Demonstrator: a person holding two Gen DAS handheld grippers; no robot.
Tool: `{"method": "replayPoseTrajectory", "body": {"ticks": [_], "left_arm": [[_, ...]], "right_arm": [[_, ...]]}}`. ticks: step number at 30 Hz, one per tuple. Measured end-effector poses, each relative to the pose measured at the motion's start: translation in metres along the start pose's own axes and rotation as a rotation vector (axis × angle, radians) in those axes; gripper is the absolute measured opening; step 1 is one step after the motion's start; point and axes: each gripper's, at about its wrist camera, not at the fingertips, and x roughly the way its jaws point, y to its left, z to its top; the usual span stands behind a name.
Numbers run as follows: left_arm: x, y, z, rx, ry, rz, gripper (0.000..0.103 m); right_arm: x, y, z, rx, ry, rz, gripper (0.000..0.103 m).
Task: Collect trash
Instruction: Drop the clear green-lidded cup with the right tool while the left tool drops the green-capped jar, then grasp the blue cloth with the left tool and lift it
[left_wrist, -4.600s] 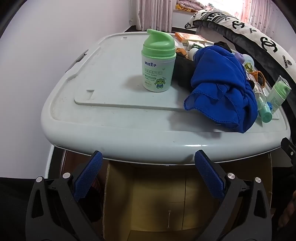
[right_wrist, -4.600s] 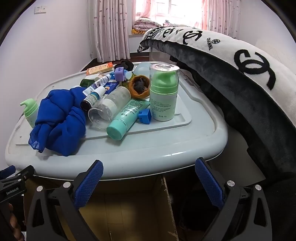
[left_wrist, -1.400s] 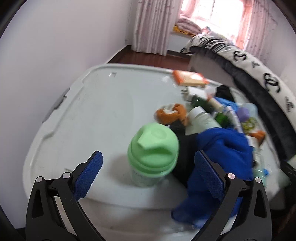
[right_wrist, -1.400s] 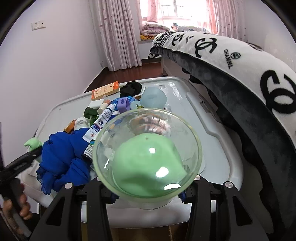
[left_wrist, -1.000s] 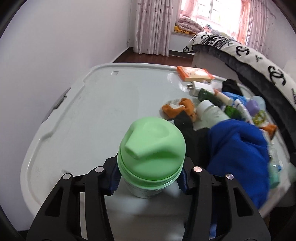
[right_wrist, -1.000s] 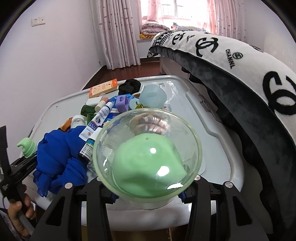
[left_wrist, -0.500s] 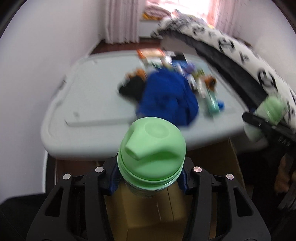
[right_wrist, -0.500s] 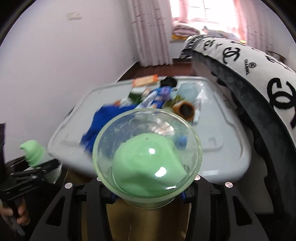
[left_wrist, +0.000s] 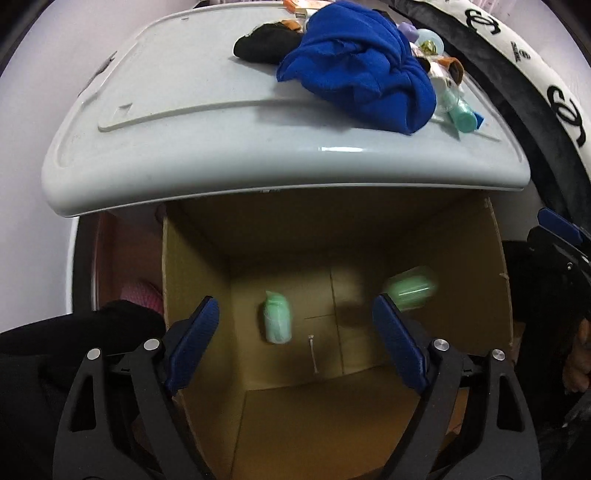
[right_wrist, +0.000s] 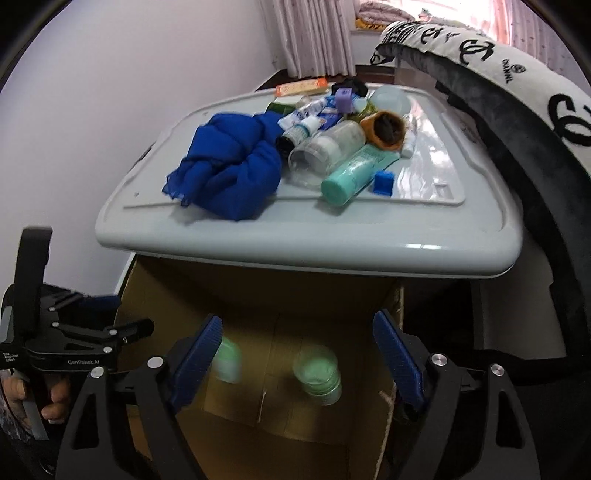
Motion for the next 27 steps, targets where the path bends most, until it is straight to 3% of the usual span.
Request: {"method": "replayPoseTrajectory", "body": {"ticks": [6, 9, 13, 16, 20, 21, 25, 26, 27], "left_arm": [[-0.026, -0.027, 0.037, 0.085, -0.143, 0.024, 0.084], [-0.025, -0.050, 0.064, 0.168, -0.193, -0.026, 0.088], [-0.015, -0.079, 0.099, 0.259, -0.278, 0.066, 0.088], [0.001, -0.083, 0.129, 0.237, -0.299, 0.107, 0.088], [0.033, -0.078, 0.156, 0.188, -0.272, 0.126, 0.088], [0.040, -0.080, 0.159, 0.195, -0.277, 0.147, 0.085], [0.028, -0.084, 0.151, 0.229, -0.344, 0.125, 0.038], [0.019, -0.084, 0.148, 0.234, -0.357, 0.112, 0.033], [0.010, -0.084, 0.145, 0.239, -0.368, 0.099, 0.018]], "right_arm": [[-0.012, -0.012, 0.021, 0.028, -0.111, -0.034, 0.083], [-0.016, -0.020, 0.027, 0.059, -0.166, -0.055, 0.083], [-0.013, -0.034, 0.027, 0.113, -0.184, -0.074, 0.085], [-0.007, -0.044, 0.028, 0.164, -0.159, -0.046, 0.085], [-0.002, -0.052, 0.030, 0.224, -0.149, -0.023, 0.085], [-0.001, -0.054, 0.031, 0.234, -0.148, -0.024, 0.085], [0.000, -0.052, 0.030, 0.222, -0.140, -0.042, 0.085], [-0.001, -0.050, 0.030, 0.211, -0.140, -0.053, 0.084], [-0.001, -0.048, 0.030, 0.197, -0.143, -0.064, 0.081]]}}
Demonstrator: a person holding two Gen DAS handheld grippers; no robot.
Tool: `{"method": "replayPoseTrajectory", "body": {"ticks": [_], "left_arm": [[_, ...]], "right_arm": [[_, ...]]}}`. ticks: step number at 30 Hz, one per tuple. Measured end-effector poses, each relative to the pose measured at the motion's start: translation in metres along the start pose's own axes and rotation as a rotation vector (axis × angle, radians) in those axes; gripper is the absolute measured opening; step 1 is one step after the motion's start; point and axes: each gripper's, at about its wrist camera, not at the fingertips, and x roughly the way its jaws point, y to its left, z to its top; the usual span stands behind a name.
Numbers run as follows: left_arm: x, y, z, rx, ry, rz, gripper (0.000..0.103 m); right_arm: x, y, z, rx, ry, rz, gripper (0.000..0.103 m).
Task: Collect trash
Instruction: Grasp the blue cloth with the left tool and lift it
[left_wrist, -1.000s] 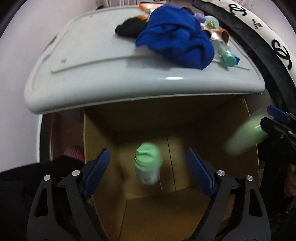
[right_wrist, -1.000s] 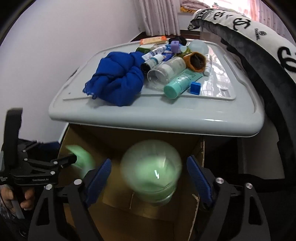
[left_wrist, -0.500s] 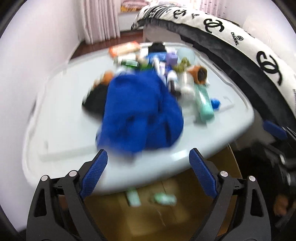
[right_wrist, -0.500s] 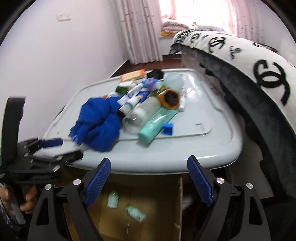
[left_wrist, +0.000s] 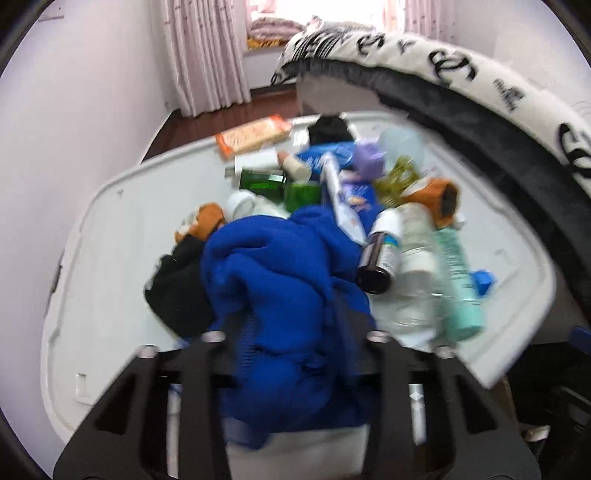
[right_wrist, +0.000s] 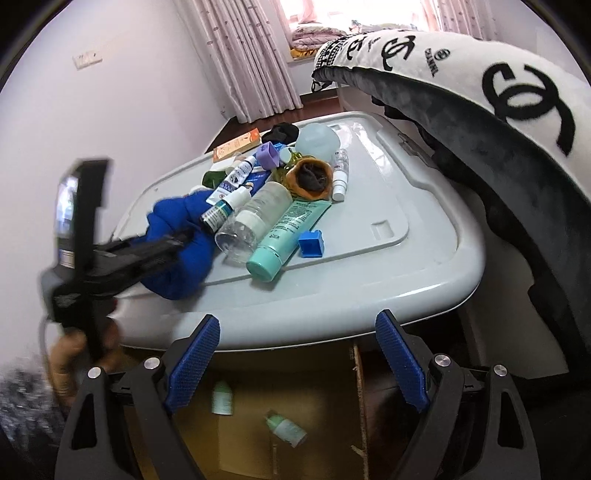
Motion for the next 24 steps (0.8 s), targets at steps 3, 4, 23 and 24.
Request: {"method": "replayPoseTrajectory", "body": {"ticks": [3, 4, 23, 24], "left_arm": [[-0.040, 0.012, -0.001, -0.035, -0.040, -0.044, 0.012], [-0.058, 0.020, -0.004, -0.062, -0.058, -0.055, 0.011], [-0.100, 0.093, -0.071, -0.292, -0.086, -0.065, 0.011], [-0.100, 0.094, -0.072, -0.295, -0.087, -0.073, 0.011]], "right_arm": [[-0.002, 0.007, -0.002, -0.044, -0.013, -0.024, 0.075], [-0.003, 0.006, -0.001, -0.043, -0.014, -0.020, 0.075], [0.095, 0.011, 0.091, 0.035, 0.211, -0.074, 0.075], [0.107, 0.013, 0.096, 0.019, 0.255, -0.110, 0.074]]}}
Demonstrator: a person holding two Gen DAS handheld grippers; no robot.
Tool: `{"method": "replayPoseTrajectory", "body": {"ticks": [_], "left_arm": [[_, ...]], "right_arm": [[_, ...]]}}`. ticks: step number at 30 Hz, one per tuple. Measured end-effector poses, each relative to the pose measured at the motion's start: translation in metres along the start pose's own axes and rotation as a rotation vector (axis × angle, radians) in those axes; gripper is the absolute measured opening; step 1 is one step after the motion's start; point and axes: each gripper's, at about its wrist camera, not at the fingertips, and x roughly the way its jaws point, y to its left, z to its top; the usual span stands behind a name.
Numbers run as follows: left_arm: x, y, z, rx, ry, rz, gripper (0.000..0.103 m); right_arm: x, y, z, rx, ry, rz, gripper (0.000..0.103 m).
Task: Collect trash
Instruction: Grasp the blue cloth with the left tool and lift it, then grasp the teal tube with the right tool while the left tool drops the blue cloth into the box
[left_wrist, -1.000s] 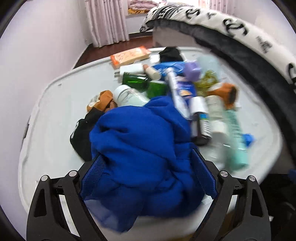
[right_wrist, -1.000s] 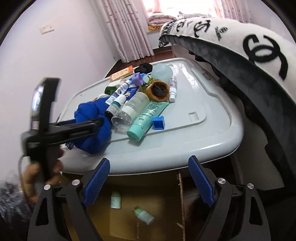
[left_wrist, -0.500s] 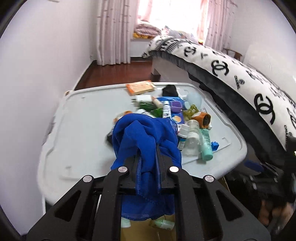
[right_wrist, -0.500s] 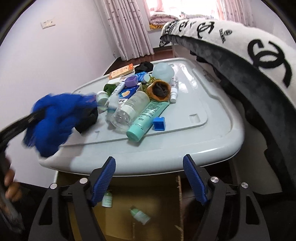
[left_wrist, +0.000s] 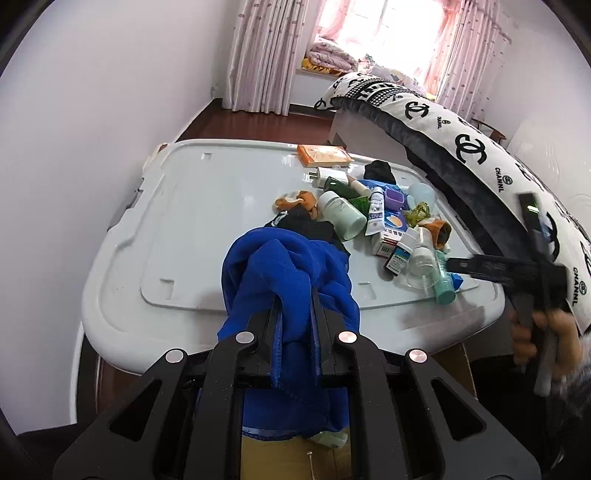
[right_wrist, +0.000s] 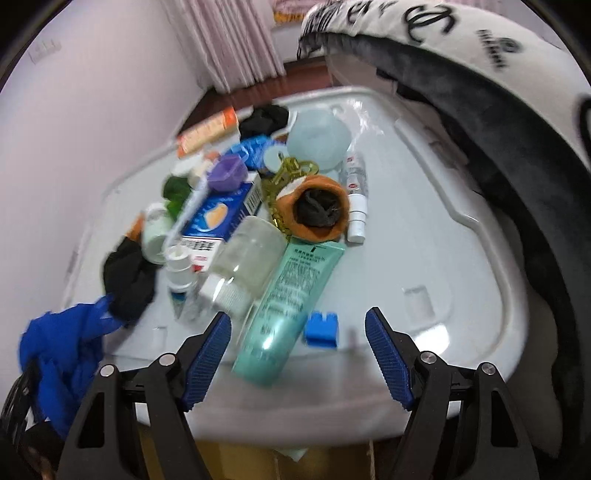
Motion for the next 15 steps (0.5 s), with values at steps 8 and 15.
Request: {"method": "replayPoseTrajectory", "body": {"ticks": [8, 15], "left_arm": [[-0.003, 0.003, -0.002, -0.012, -0.006, -0.021, 0.011], [-0.006, 0.005, -0.004, -0.018, -0.019, -0.018, 0.011]], "right_arm": [[0.039, 0.030, 0.031, -0.104, 0.206, -0.134, 0.045], [0.022, 0.021, 0.012, 0.033, 0.102, -0.026, 0.032]]}}
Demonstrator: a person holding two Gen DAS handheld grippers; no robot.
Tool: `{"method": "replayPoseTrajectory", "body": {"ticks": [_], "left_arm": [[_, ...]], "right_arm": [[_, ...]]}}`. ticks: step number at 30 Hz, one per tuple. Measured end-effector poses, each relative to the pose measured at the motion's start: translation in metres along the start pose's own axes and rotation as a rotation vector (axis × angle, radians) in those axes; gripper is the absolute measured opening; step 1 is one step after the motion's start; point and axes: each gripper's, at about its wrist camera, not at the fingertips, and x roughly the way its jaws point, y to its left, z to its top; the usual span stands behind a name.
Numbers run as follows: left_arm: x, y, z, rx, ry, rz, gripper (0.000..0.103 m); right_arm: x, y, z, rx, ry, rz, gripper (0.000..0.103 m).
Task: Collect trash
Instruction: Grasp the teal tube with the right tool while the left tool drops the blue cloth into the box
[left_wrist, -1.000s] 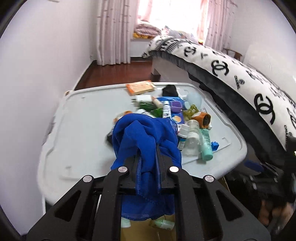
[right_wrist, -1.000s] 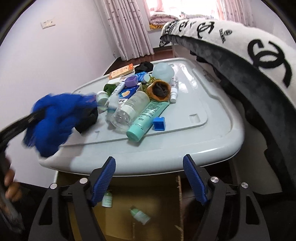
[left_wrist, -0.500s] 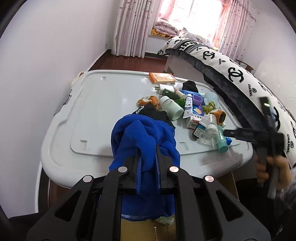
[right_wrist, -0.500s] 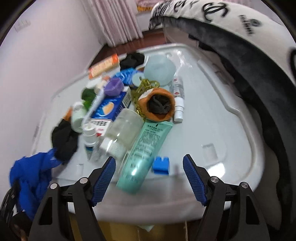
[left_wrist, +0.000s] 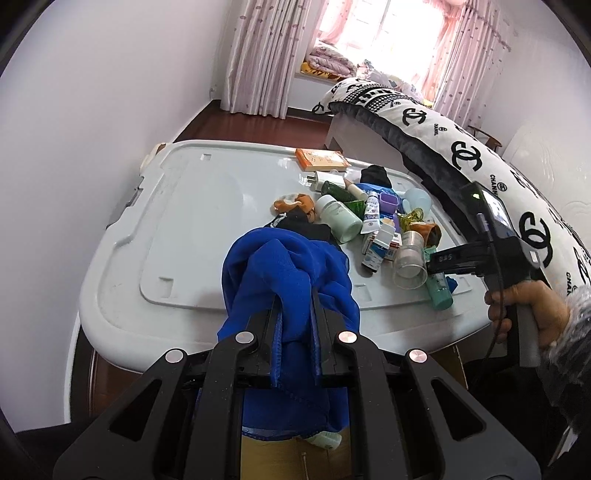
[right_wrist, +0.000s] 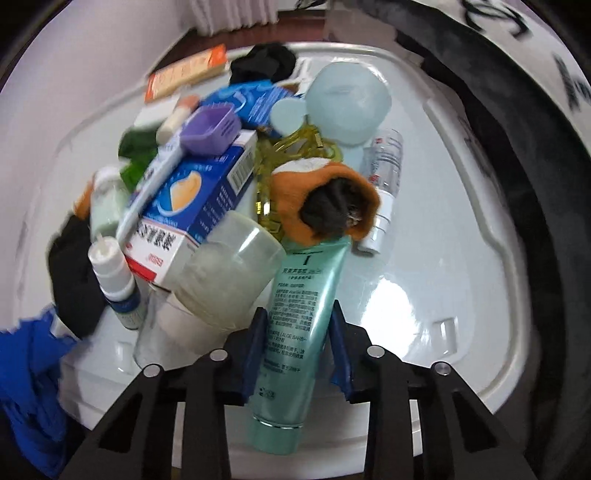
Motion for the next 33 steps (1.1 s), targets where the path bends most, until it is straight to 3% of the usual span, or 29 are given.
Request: {"method": "replayPoseTrajectory", "body": {"ticks": [6, 9, 18, 22, 30, 32, 33], "left_arm": [[-0.001, -0.006, -0.003, 0.026, -0.008, 0.002, 0.011], [-0.006, -0.014, -0.003, 0.046, -0.012, -0.006, 0.011], [-0.066, -0.050, 0.007, 0.129, -0.103, -0.052, 0.011], [-0.081, -0.058, -0.002, 0.172, -0.086, -0.067, 0.011], [-0.056, -0.056, -0.044, 0.225, 0.121, -0.077, 0.012], [-0.050, -0.059, -0.052, 0.257, 0.162, -0.071, 0.017], [-0.047, -0.061, -0.056, 0.279, 0.180, -0.061, 0.028]], "right_arm": [[-0.044, -0.012, -0.024, -0.006, -0.090, 0.115, 0.031], [-0.081, -0.013, -0.042, -0.041, -0.178, 0.159, 0.031], [-0.160, -0.002, -0.089, -0.190, -0.387, 0.243, 0.032], [-0.154, -0.005, -0.119, -0.230, -0.340, 0.286, 0.032], [-0.104, -0.010, -0.160, -0.273, -0.171, 0.280, 0.032], [-0.095, -0.007, -0.165, -0.296, -0.131, 0.279, 0.033], [-0.090, -0.005, -0.167, -0.307, -0.111, 0.273, 0.036]]}}
